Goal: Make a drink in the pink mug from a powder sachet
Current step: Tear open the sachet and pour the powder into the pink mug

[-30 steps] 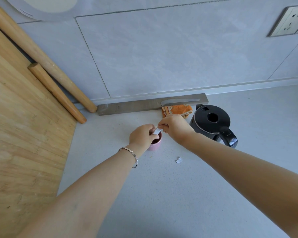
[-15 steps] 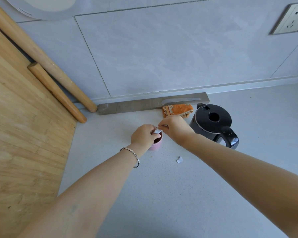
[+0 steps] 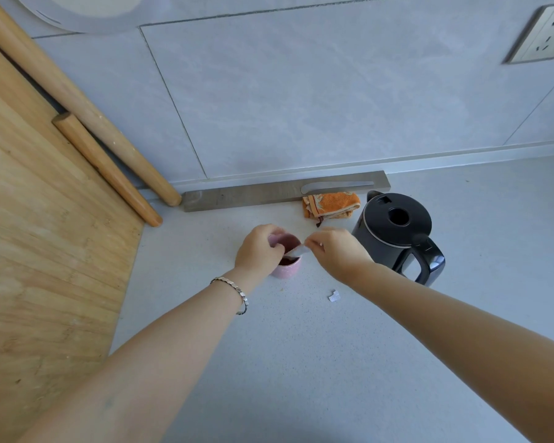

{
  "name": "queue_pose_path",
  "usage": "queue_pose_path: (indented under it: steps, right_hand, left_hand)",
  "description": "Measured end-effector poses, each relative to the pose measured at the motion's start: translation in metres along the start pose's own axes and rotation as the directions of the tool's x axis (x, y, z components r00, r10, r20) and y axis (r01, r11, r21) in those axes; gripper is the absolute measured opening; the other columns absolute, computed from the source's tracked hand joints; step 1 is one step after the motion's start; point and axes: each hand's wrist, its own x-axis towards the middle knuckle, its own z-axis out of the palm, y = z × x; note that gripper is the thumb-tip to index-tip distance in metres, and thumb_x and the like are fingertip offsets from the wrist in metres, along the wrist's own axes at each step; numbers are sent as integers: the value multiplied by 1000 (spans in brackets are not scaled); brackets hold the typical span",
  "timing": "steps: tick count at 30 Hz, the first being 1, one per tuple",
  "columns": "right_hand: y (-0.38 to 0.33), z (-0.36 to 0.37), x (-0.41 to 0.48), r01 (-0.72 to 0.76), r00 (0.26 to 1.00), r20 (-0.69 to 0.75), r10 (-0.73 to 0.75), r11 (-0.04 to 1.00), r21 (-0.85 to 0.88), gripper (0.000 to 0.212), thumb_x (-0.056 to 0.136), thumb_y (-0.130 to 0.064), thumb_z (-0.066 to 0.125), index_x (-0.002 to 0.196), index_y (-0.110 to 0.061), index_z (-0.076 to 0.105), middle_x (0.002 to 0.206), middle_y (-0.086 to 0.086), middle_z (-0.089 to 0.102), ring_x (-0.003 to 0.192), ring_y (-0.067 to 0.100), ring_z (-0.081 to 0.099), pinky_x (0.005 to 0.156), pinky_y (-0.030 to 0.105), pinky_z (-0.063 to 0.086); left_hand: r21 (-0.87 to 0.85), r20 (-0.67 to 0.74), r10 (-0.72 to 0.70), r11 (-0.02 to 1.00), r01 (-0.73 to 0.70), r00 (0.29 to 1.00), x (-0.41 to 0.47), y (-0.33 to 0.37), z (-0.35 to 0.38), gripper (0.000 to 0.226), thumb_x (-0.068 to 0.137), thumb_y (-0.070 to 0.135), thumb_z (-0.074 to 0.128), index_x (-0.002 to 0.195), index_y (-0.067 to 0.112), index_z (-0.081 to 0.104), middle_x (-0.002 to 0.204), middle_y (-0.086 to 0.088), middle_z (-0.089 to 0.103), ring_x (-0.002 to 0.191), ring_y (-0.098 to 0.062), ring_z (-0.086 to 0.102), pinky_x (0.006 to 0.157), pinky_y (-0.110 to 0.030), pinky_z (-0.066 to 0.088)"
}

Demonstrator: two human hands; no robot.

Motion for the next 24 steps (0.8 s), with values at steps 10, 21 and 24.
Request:
queue_pose_path:
  steps: [10,21,24]
  right_hand:
    - [0,2,-5,5,999,-50,-10,995,-100,28,96,-20,43,105,-10,68,98,9,65,79,25,59,65,32,47]
    - [5,4,-5,15,997,-67,-28,983,-185,29,97,-19,41,104,-9,67,96,10,63,72,23,55,57,27,39]
    - [5,3,-6,-4,999,-36,-3,982,-190,29,97,-19,41,103,-9,67,96,11,63,76,28,59,62,33,46]
  left_hand:
    - [-24,-172,-85,996,82,982,-6,-19,-16,37,86,-6,39,113,6,62,128,-9,58,105,-21,57,83,-23,41]
    - [-30,-140,-86,996,82,986,-9,-16,-11,34,85,-4,41,109,4,63,124,-12,59,107,-30,59,91,-35,49]
    - [-32,-139,-78,997,74,987,-9,-16,-11,34,85,-4,41,109,5,63,124,-12,59,103,-31,61,91,-38,50]
